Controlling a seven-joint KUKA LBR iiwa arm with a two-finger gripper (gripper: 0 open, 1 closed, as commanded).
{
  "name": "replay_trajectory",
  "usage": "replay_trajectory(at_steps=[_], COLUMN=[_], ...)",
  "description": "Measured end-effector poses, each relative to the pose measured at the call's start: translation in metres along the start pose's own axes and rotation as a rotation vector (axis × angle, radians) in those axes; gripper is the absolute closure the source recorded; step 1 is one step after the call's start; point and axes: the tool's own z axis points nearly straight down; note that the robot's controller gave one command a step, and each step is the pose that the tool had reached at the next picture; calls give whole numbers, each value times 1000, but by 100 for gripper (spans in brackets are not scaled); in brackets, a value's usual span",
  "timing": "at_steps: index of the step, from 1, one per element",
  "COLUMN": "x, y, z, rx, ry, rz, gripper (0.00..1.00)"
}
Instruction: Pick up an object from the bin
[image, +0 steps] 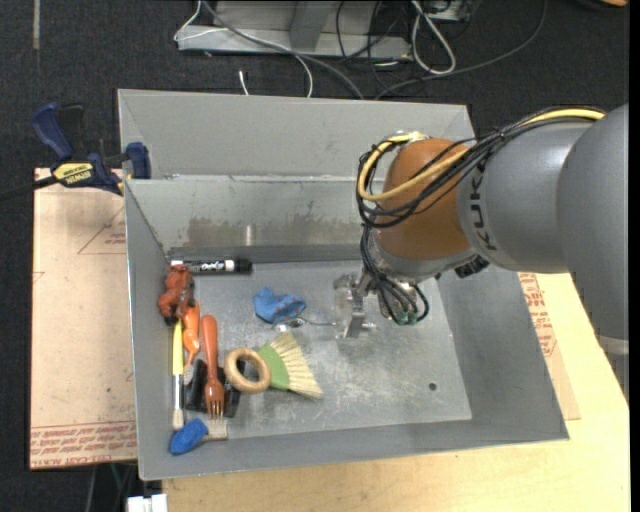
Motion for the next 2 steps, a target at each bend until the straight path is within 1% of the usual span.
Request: replay_trajectory(at_steps=[1,2], x=[-1,-2], y=[0,0], z=[-21,-30], rx=[0,-1], ry=[-3,-5], rz=[0,1], gripper=[100,100])
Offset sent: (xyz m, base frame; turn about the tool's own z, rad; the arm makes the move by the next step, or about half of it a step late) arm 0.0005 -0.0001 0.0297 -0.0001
